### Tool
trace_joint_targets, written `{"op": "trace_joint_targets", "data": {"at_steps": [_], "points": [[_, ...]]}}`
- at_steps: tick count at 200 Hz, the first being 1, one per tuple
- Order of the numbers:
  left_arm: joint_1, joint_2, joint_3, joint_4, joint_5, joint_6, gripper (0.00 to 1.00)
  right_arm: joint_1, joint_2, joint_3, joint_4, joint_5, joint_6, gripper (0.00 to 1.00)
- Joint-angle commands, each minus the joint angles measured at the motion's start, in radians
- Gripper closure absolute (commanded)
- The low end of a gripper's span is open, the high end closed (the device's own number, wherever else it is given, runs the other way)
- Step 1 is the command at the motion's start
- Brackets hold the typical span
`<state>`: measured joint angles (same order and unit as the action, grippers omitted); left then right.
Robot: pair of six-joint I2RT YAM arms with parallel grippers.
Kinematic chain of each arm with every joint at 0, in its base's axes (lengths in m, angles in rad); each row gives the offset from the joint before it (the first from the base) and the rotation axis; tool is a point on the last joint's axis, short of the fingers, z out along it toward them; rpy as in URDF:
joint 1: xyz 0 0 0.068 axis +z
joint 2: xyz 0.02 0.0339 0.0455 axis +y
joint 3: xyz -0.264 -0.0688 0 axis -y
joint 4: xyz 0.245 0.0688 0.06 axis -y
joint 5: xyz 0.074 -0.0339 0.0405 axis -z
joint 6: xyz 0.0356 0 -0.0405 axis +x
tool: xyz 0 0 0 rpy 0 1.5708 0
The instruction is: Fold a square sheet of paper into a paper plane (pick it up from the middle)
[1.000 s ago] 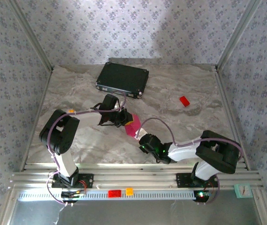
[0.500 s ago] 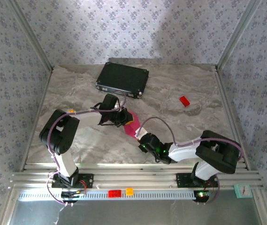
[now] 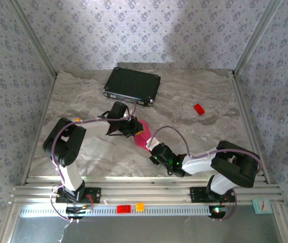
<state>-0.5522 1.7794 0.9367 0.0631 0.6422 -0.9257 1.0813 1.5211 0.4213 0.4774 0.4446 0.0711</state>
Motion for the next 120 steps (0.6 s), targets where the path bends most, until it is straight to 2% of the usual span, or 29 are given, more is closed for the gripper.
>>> {"op": "trace_joint_targets", "data": {"at_steps": [1,42,120], "points": [[-0.005,0.014,0.021,-0.010,0.021,0.015,0.91,-0.005,0.002,-0.010,0.010,-0.012,0.024,0.85],[-0.006,0.014,0.020,-0.011,0.022,0.014,0.91,-0.005,-0.009,-0.006,0.031,-0.004,0.027,0.77],[-0.008,0.016,0.022,-0.011,0.024,0.013,0.91,-0.006,-0.014,-0.006,0.029,0.018,0.027,0.77]]}}
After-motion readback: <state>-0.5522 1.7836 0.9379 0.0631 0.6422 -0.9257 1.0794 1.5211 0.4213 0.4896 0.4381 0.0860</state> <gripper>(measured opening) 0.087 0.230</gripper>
